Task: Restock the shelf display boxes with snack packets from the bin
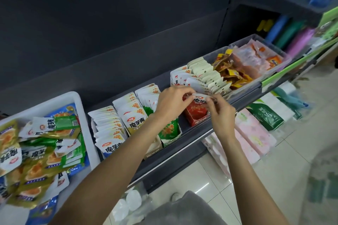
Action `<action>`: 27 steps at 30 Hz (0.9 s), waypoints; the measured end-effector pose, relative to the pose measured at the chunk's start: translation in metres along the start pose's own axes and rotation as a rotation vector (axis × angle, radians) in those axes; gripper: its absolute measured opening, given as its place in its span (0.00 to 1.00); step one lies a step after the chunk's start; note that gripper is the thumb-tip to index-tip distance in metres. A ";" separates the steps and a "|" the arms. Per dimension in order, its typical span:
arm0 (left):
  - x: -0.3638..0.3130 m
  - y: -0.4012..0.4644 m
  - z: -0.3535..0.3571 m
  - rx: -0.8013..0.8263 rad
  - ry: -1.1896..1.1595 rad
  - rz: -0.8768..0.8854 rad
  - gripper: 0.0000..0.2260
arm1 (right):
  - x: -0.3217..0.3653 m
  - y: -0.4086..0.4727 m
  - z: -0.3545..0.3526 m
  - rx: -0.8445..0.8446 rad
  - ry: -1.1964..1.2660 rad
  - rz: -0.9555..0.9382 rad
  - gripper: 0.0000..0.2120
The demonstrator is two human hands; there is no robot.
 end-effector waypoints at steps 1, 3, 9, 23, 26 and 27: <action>0.000 0.001 0.000 -0.006 0.037 0.014 0.07 | -0.001 0.001 0.002 0.005 -0.007 0.001 0.13; 0.002 0.003 0.004 0.036 0.121 0.030 0.09 | -0.006 0.003 0.008 0.038 -0.055 0.016 0.13; 0.003 0.007 0.017 0.038 0.175 0.015 0.07 | -0.009 -0.002 0.009 -0.109 -0.141 0.055 0.06; 0.002 -0.025 -0.043 -0.263 -0.087 -0.007 0.11 | 0.044 -0.007 -0.009 -0.195 -0.209 -0.183 0.06; 0.021 -0.070 -0.087 -0.530 -0.188 -0.002 0.08 | 0.075 -0.019 -0.003 -0.125 -0.127 -0.277 0.09; 0.031 -0.087 -0.100 -0.590 -0.186 -0.018 0.08 | 0.088 -0.023 0.002 -0.089 -0.097 -0.301 0.10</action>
Point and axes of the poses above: each hand's wrist, its own y-axis towards the middle knuckle, its own z-axis out of the palm, x = y × z, the point moved 4 cm from there along y, towards the middle knuckle, and after that the axes turned 4 degrees about -z, right-handed, at the moved point
